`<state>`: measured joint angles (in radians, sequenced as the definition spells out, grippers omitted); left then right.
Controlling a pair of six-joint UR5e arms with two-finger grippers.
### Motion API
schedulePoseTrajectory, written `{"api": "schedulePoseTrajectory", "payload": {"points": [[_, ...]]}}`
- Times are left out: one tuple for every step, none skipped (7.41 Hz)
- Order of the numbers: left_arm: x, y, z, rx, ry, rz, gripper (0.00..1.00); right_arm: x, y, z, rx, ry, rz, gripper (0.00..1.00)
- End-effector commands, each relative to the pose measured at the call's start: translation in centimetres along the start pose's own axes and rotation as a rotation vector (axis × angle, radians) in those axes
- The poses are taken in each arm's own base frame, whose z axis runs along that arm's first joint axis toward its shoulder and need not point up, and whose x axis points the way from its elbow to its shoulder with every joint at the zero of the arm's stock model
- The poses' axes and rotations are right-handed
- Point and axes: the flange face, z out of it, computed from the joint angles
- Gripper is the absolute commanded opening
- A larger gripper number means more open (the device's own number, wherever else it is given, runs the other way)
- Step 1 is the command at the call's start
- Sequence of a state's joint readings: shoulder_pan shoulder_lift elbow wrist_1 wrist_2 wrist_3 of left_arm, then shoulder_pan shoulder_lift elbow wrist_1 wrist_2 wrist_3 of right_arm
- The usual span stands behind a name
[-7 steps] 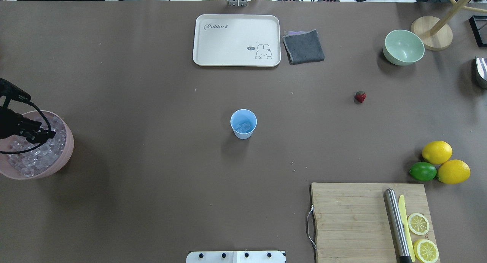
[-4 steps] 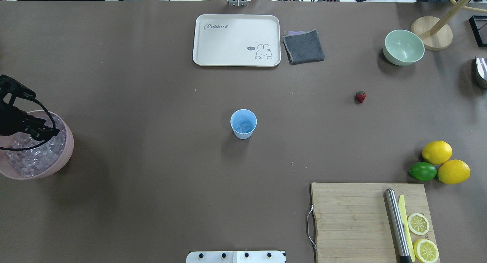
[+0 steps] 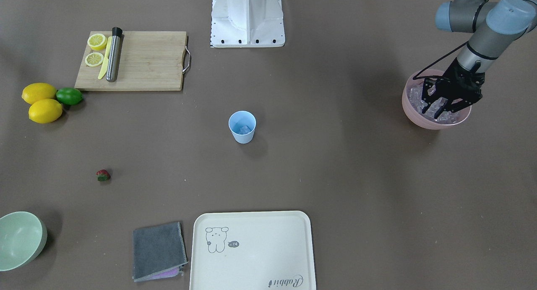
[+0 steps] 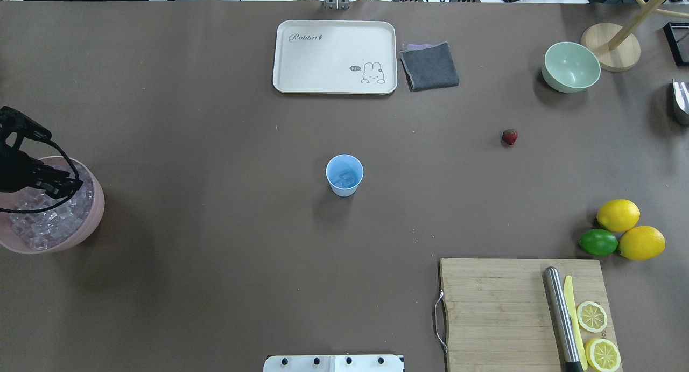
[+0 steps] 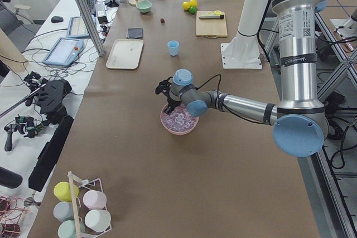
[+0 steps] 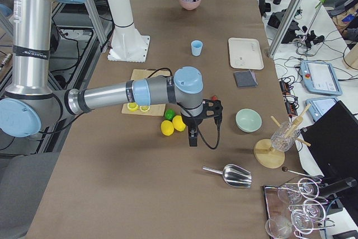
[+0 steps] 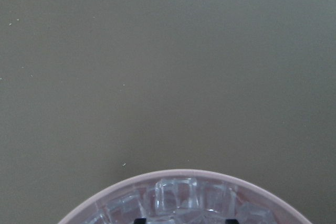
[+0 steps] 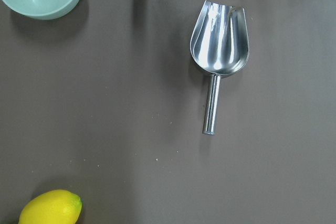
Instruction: Put ice and strawberries in cup
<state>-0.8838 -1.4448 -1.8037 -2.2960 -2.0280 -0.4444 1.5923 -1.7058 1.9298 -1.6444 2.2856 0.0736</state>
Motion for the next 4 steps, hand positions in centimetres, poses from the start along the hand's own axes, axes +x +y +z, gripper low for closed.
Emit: {"api": "schedulePoseTrajectory", "payload": {"points": [[0.0,0.2,-0.3,-0.003,0.006,0.001,0.07,0.0,0.0,0.0,0.000,0.000,0.000,1.00],[0.2,0.1,-0.7,0.002,0.013,0.002,0.04,0.0,0.0,0.0,0.000,0.000,0.000,1.00],[0.2,0.0,-1.3,0.012,0.014,0.002,0.00,0.0,0.0,0.0,0.000,0.000,0.000,1.00],[-0.6,-0.3,-2.0,0.015,0.024,-0.016,0.03,0.0,0.0,0.0,0.000,0.000,0.000,1.00]]}}
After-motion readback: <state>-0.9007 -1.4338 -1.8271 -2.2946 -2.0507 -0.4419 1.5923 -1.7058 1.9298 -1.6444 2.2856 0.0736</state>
